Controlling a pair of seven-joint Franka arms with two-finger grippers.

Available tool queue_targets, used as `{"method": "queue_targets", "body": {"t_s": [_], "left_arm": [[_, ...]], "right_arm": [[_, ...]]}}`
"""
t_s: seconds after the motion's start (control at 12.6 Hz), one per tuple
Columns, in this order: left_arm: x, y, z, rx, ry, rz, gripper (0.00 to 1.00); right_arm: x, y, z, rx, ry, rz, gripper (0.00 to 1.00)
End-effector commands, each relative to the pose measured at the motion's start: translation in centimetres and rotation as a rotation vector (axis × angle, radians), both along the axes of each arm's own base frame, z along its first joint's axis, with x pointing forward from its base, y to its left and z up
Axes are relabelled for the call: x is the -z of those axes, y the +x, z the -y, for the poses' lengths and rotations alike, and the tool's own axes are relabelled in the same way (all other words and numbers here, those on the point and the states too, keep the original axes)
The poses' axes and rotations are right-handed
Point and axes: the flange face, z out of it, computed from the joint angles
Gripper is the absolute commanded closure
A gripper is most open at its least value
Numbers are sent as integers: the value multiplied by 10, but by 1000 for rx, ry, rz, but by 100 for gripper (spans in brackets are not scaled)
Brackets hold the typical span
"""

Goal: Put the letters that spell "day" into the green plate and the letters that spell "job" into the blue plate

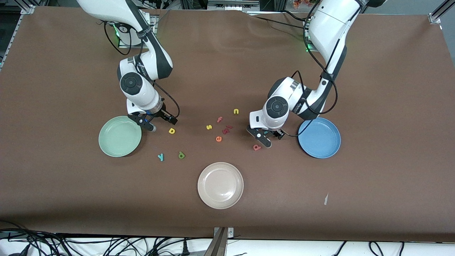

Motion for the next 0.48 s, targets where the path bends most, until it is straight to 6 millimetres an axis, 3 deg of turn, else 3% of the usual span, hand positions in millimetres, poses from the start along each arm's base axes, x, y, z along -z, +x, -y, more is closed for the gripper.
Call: {"method": "queue_targets", "body": {"t_s": [0.0,0.08,0.24,0.32,0.4], "left_arm": [[15,3,-1,47,-2,29,26],[21,3,-3,66,-5,27,35],[20,6,-9,96,-9,26,86],[19,7,-8,96,-10,28,100],[20,6,-9,96,-9,26,100]], "right_arm": [[17,1,1,-25,11,26,0],[23,4,-2,-33,12,32,0],[35,14,-7,-35,8,32,0],[38,16,-16,-42,17,33,0],[41,19,-18,-36,22,31,0]]}}
